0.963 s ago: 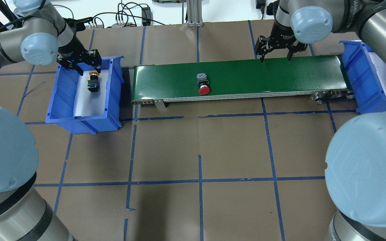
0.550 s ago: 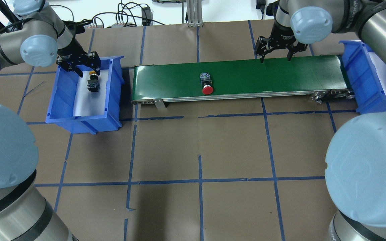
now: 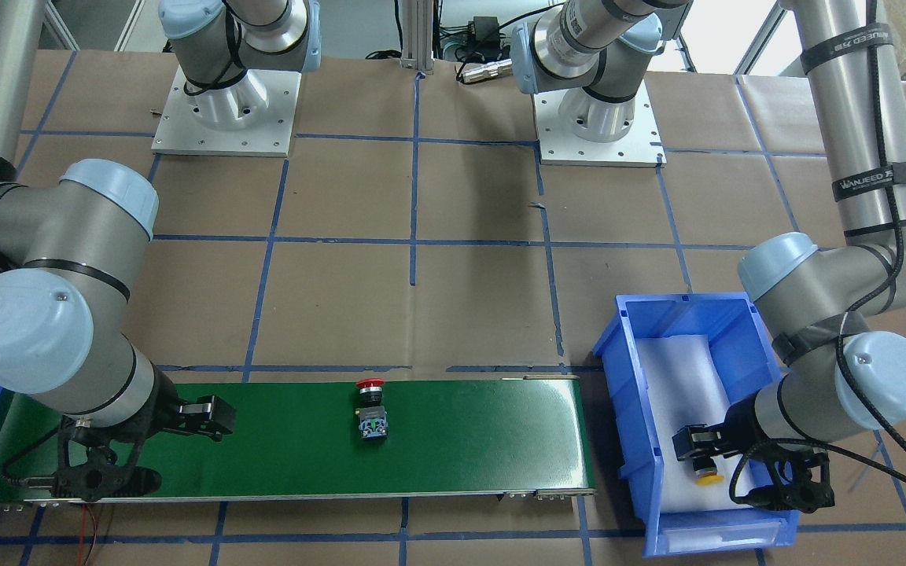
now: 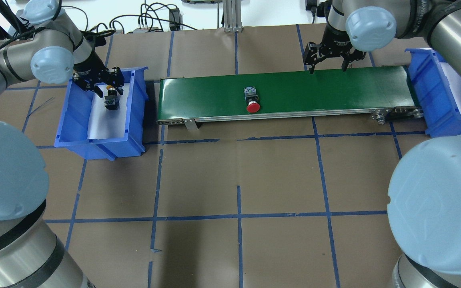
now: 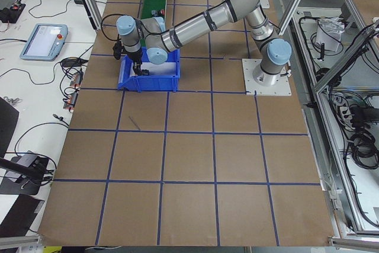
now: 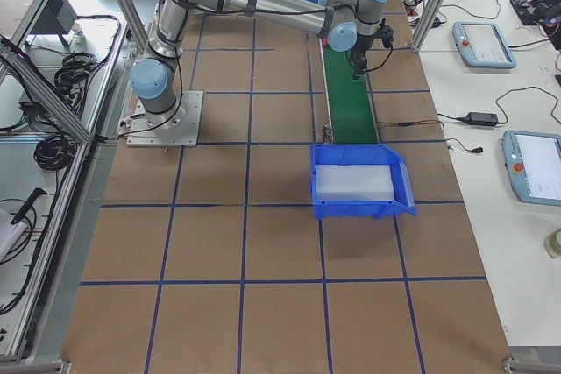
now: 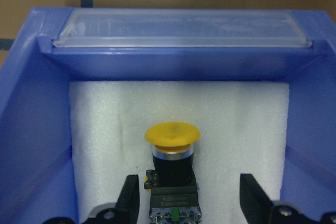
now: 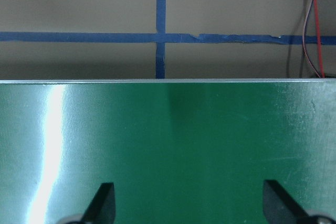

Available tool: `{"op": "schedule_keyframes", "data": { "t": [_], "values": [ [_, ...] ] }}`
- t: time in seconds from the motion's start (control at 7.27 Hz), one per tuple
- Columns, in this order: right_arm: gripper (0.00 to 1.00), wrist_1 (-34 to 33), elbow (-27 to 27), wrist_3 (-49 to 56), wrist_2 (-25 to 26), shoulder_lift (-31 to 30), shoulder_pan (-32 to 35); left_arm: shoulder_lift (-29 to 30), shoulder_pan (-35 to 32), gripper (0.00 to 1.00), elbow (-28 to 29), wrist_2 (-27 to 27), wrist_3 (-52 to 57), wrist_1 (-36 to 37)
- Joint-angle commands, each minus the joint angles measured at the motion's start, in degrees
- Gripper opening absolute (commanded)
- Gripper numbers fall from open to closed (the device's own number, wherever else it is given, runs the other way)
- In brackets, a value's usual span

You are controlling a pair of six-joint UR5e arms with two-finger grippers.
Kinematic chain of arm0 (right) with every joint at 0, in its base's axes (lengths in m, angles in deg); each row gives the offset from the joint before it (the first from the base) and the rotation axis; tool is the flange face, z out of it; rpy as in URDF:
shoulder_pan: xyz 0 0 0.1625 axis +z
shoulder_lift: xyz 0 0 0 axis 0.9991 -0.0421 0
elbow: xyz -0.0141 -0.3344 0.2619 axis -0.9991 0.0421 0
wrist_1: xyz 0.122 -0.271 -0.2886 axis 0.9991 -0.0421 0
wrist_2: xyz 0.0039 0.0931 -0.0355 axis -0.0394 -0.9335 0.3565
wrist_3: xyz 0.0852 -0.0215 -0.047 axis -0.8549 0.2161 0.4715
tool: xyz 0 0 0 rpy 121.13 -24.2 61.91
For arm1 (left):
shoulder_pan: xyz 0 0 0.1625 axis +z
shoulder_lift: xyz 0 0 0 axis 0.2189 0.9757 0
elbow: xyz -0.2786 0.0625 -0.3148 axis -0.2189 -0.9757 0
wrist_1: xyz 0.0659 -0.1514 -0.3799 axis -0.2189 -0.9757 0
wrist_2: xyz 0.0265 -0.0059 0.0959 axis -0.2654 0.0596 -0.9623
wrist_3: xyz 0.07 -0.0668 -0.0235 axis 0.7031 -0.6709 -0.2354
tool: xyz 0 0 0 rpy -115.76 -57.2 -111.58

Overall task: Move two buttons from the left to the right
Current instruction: 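Lower the left gripper and grasp the yellow-capped button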

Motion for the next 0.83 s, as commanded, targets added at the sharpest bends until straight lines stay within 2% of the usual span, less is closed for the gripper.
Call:
{"op": "schedule_keyframes", "data": {
  "t": [0.0, 0.69],
  "values": [
    [1.00, -0.04, 0.07, 0.07, -0.07, 0.11, 0.45, 0.17, 0.16, 0.72, -0.43, -0.04, 0.29, 0.00],
    [1.00, 0.05, 0.07, 0.07, -0.07, 0.20, 0.37, 0.44, 0.34, 0.71, -0.96, -0.22, 0.38, 0.00]
  ]
}}
